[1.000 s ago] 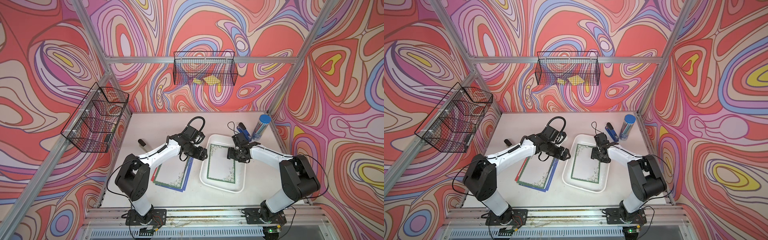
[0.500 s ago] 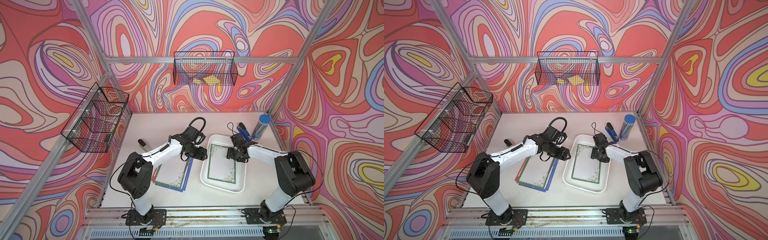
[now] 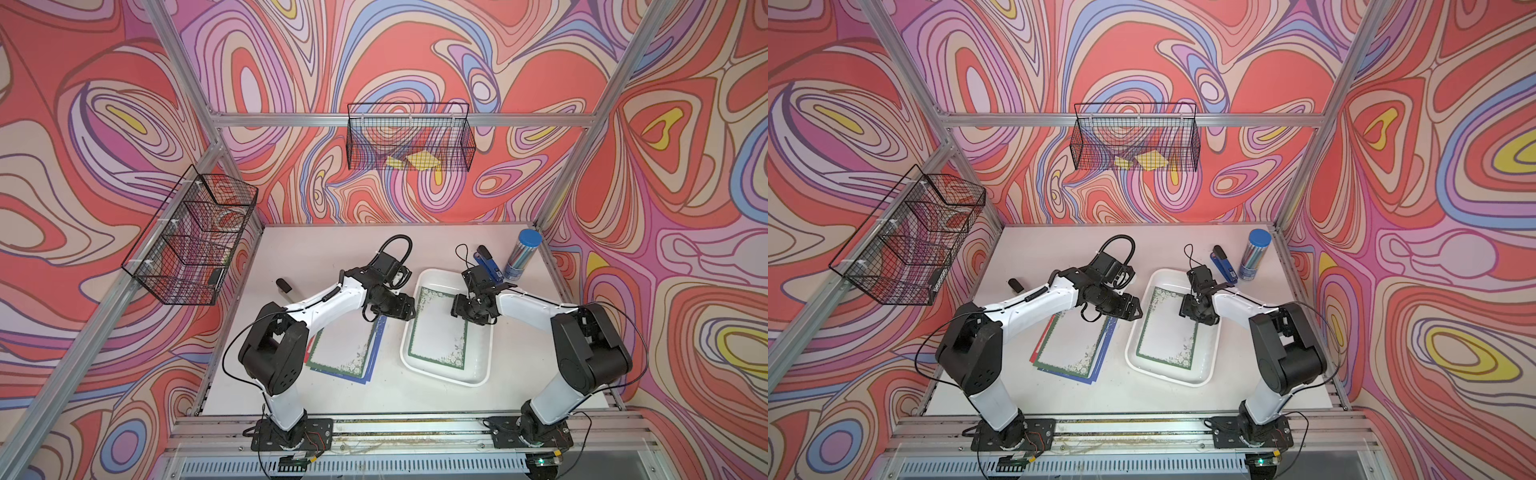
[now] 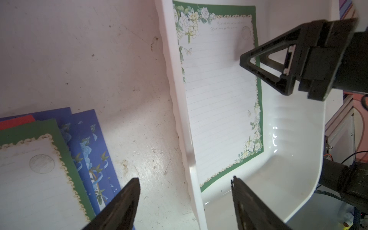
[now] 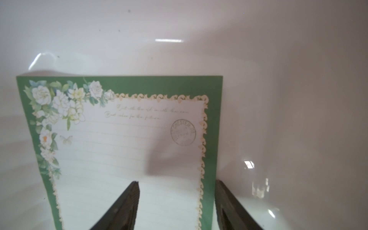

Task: Take out the stationery paper from the storage box
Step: Adjust the storage box at the center of the board.

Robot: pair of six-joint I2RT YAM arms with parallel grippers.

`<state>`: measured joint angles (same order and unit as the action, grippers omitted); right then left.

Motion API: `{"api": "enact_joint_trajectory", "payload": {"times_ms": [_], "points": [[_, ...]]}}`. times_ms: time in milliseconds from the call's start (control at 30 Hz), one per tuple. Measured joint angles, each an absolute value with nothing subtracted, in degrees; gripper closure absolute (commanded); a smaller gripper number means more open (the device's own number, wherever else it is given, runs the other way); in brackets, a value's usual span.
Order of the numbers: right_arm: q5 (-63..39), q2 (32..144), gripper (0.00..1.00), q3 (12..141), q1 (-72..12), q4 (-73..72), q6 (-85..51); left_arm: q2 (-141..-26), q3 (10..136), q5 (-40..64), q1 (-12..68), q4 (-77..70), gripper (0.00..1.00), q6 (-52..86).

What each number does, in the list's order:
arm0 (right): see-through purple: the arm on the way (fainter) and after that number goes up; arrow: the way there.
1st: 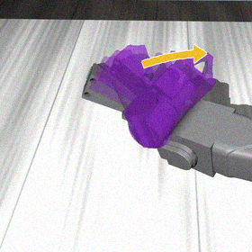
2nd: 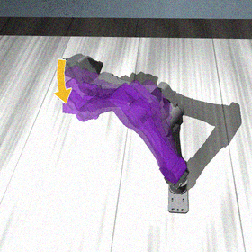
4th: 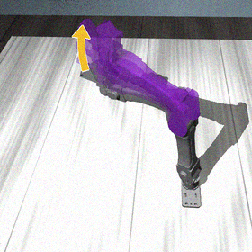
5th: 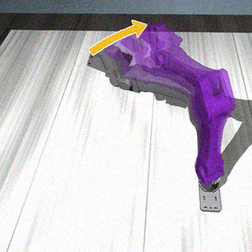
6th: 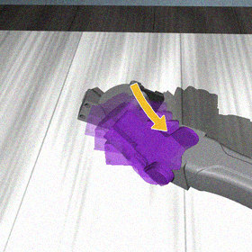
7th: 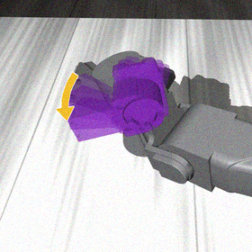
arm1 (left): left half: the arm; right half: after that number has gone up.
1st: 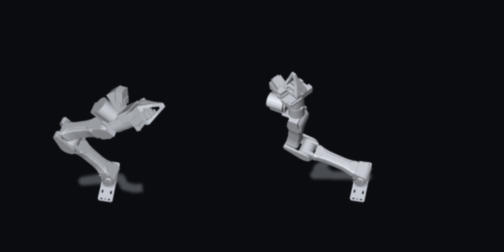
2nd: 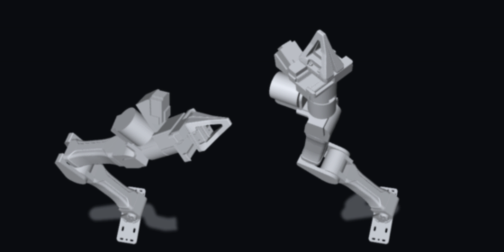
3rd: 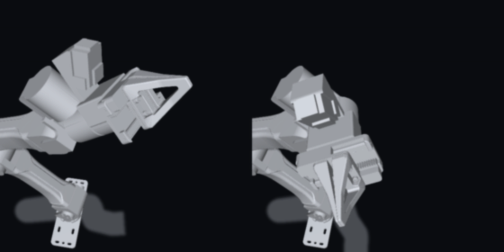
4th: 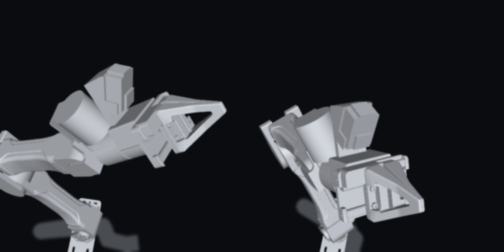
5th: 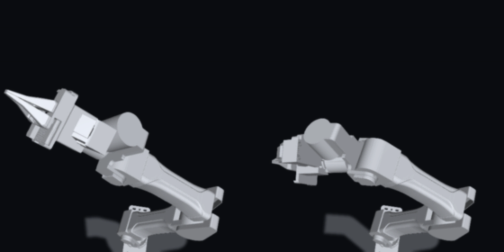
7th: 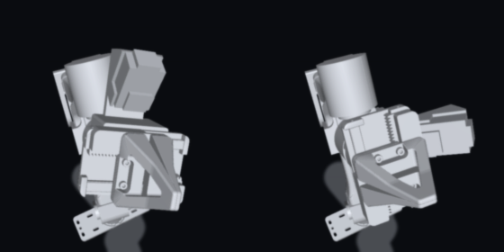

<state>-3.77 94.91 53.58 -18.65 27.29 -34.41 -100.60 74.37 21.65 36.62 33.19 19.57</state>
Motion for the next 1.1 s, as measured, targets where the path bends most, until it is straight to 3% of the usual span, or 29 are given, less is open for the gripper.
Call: {"api": "enact_joint_trajectory", "payload": {"times_ms": [333, 733, 1100], "points": [[-12.4, 90.1, 0.43, 51.8, -18.7, 27.0, -36.8, -102.1, 74.6, 22.1, 37.2, 33.2, 0.23, 20.0], [-17.9, 87.8, 0.61, 50.4, -18.7, 25.2, -39.4, -102.4, 75.2, 22.1, 37.2, 33.3, 0.23, 20.0], [-21.3, 85.6, 0.71, 50.4, -18.7, 27.2, -35.7, -103.5, 76.2, 22.1, 37.2, 33.6, 0.23, 20.0]]}}
